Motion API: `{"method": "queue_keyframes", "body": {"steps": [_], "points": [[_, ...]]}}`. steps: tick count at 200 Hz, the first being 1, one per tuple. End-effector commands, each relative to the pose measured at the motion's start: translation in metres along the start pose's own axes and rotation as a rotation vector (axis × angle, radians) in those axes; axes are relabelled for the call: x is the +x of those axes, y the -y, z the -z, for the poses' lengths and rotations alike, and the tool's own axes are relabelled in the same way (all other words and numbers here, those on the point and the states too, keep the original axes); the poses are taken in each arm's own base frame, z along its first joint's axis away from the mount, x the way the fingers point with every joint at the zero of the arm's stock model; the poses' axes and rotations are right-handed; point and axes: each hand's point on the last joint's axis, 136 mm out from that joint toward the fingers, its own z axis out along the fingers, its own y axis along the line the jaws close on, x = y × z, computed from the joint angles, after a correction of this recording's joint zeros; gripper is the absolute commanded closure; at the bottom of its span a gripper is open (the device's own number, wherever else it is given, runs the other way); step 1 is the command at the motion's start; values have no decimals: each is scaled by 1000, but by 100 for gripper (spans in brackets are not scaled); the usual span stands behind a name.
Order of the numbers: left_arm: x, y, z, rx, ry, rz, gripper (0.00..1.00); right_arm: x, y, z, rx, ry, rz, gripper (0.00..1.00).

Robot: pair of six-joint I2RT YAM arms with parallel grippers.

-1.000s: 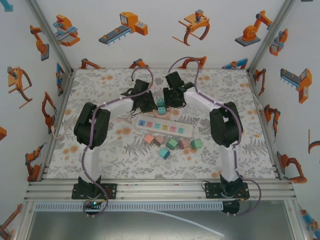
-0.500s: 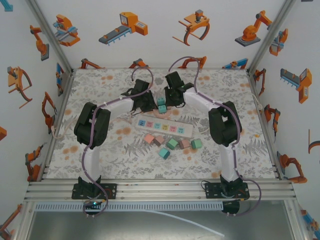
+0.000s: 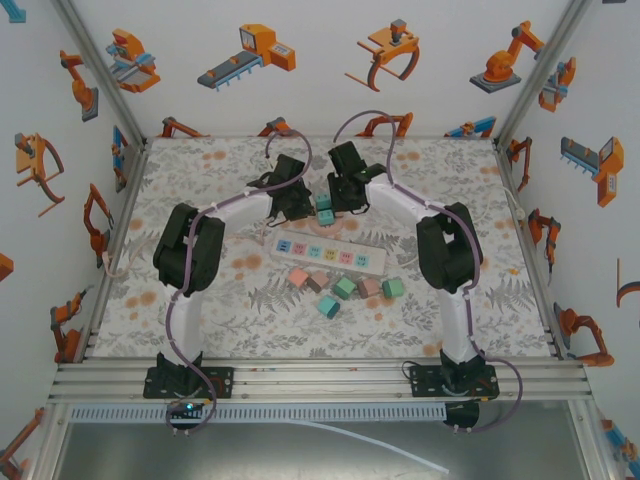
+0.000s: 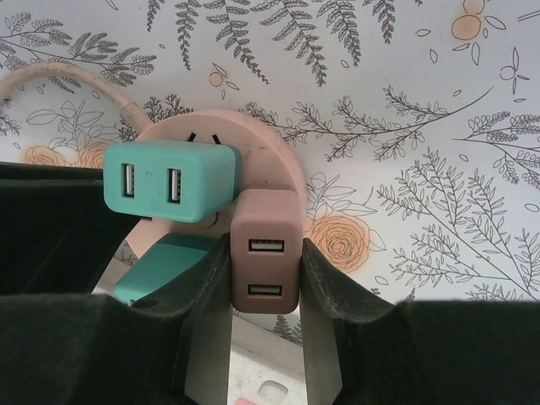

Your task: Pull the plug off the socket

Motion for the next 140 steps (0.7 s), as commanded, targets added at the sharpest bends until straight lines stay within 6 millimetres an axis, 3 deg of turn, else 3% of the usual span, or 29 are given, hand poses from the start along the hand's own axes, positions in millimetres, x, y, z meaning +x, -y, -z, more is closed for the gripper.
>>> {"method": "queue_keyframes", "body": {"steps": [1, 40, 71, 94, 108, 140], "points": [[72, -57, -35, -208, -177, -54, 74, -25, -53, 43, -209, 66, -3, 100], [80, -52, -41, -171, -207, -66, 74, -32, -41, 42, -271, 76, -148, 100], [83, -42, -46, -119, -224, -93, 74, -28, -43, 40, -229, 88, -64, 100], [87, -51, -48, -146, -225, -97, 74, -39, -50, 53, -349, 153, -165, 100], [88, -60, -50, -177, -227, -93, 74, -51, -42, 62, -386, 193, -242, 100], [85, -77, -46, -245, -211, -108, 75, -60, -38, 77, -371, 239, -232, 100]]}}
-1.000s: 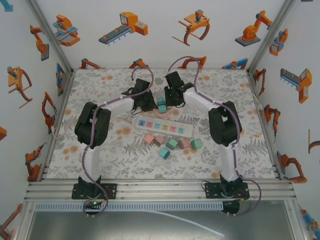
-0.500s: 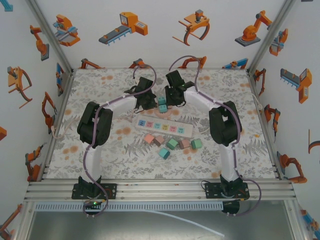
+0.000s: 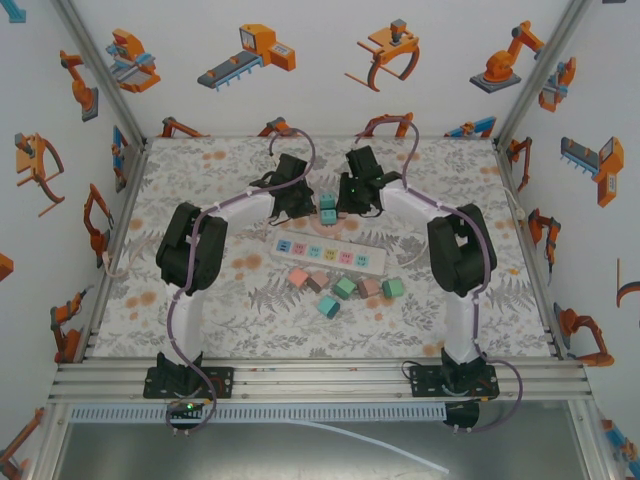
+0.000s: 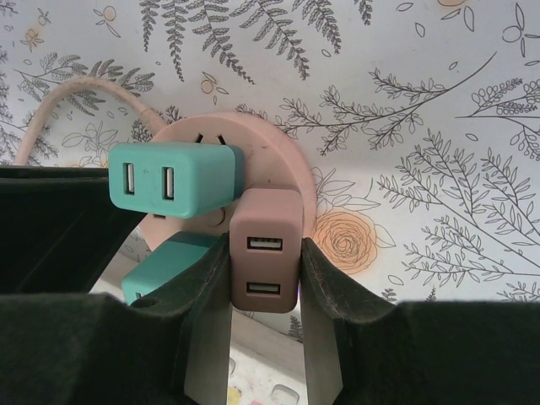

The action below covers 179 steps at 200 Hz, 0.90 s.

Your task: Pull the plug off the socket

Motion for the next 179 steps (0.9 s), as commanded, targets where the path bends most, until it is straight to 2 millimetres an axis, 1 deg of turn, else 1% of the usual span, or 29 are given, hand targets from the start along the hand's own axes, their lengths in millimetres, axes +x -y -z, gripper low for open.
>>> {"method": "queue_keyframes", "body": {"steps": [1, 10, 27, 33, 39, 47, 60, 79, 95, 114, 131, 153, 168, 179], "points": [[91, -81, -37, -260, -232, -74, 76, -52, -76, 65, -295, 166, -22, 100], [90, -82, -37, -271, -237, -90, 76, -52, -77, 67, -262, 181, 34, 100], [90, -81, -39, -278, -245, -104, 80, -40, -79, 64, -92, 171, 252, 100], [89, -81, -39, -282, -243, -108, 81, -35, -82, 61, -65, 160, 307, 100], [89, -81, -39, -285, -243, -114, 82, -32, -83, 58, -59, 149, 325, 100], [89, -82, -39, -292, -244, -121, 84, -29, -85, 57, -67, 136, 324, 100], [86, -83, -40, -311, -232, -152, 84, -31, -88, 63, -84, 137, 311, 100], [83, -86, -39, -350, -223, -206, 79, -42, -92, 76, -144, 160, 227, 100], [83, -85, -39, -349, -224, -217, 77, -50, -83, 78, -178, 157, 130, 100], [83, -84, -39, -351, -222, -227, 76, -53, -70, 80, -153, 151, 96, 100], [83, -84, -39, -358, -217, -242, 76, -56, -69, 87, -187, 159, 50, 100], [82, -83, -39, -361, -210, -245, 76, -65, -68, 100, -251, 197, -29, 100], [82, -84, -40, -363, -210, -247, 76, -68, -65, 105, -223, 213, -5, 100], [83, -83, -39, -361, -212, -247, 76, -62, -61, 100, -168, 198, 48, 100]]}}
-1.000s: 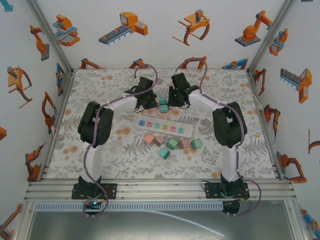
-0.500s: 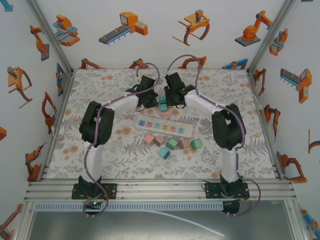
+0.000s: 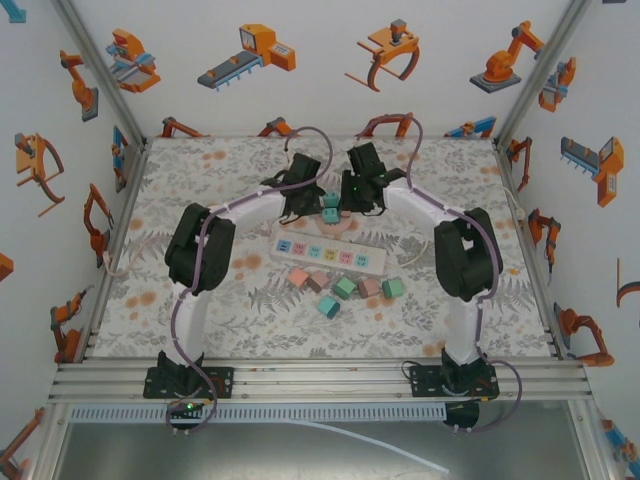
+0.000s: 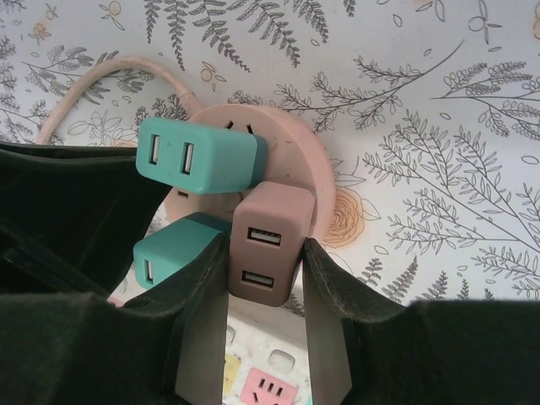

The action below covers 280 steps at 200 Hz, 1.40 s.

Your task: Pull the plug off the socket

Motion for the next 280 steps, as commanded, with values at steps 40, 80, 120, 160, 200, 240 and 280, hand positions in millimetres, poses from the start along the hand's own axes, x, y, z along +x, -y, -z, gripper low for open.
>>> {"method": "queue_keyframes", "body": {"steps": [40, 80, 120, 160, 200, 240, 280], "points": [[75, -54, -24, 24, -182, 62, 61, -26, -36, 33, -121, 121, 85, 100], [39, -6, 10, 280, -126, 72, 52, -1, -34, 6, -146, 39, 128, 100], [50, 19, 5, 423, -169, 132, 48, 4, -35, 3, -152, 27, 127, 100], [66, 18, -7, 401, -233, 140, 40, 5, -42, 2, -182, 16, 129, 100], [89, 15, -13, 390, -325, 141, 38, 11, -57, -4, -248, -3, 130, 100], [128, -7, -21, 285, -459, 107, 45, 0, -76, 7, -325, 23, 122, 100], [152, -46, -23, 76, -510, 7, 48, -27, -90, 43, -345, 99, 141, 100]]}}
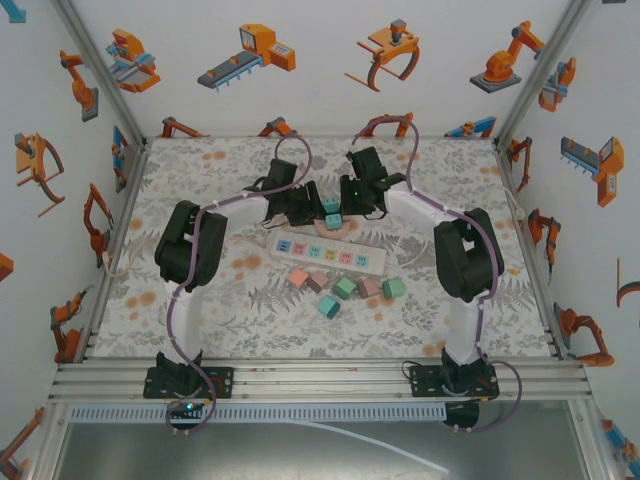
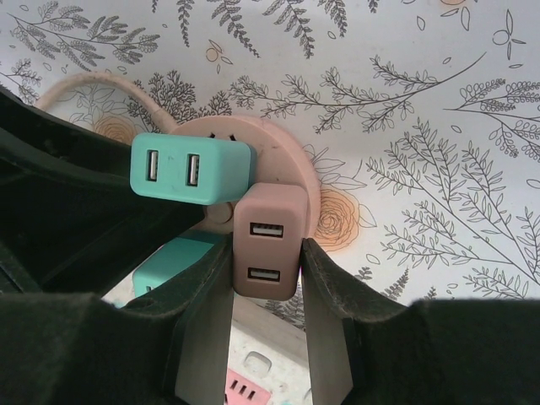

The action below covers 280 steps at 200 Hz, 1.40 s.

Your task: Pull the plug off the socket

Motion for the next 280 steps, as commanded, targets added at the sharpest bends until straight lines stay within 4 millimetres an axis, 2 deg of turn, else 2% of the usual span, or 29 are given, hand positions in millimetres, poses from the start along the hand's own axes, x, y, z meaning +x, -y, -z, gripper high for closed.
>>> {"method": "queue_keyframes", "body": {"steps": [1, 28, 46, 84, 99, 117, 165, 185, 206, 223, 233, 259, 280], "points": [[110, -69, -22, -272, -315, -7, 48, -48, -84, 48, -284, 132, 30, 100], [109, -69, -20, -383, -308, -95, 50, -58, -95, 67, -221, 162, 130, 100], [110, -69, -19, -428, -309, -111, 51, -60, -93, 74, -150, 170, 175, 100], [108, -71, -17, -472, -293, -127, 53, -54, -64, 78, 46, 142, 262, 100], [108, -71, -17, -496, -297, -150, 54, -50, -64, 78, 32, 128, 267, 100], [108, -70, -16, -507, -298, -154, 55, -54, -65, 82, -87, 147, 140, 100], [107, -72, -16, -510, -292, -140, 54, -69, -26, 103, -181, 233, -166, 100], [107, -72, -16, -511, -286, -131, 54, -65, -25, 106, -165, 223, -153, 100], [105, -72, -16, -503, -276, -129, 54, -45, -21, 93, -42, 159, -24, 100], [101, -73, -15, -457, -278, -76, 56, -31, -6, 75, 13, 129, -23, 100], [96, -65, -11, -391, -268, -27, 56, -25, 3, 67, 54, 118, -26, 100], [75, -40, 20, -307, -177, -28, 55, -18, 17, 51, 116, 103, -33, 100], [65, -23, 49, -260, -122, -43, 53, -14, 16, 35, 97, 96, -18, 100]]}}
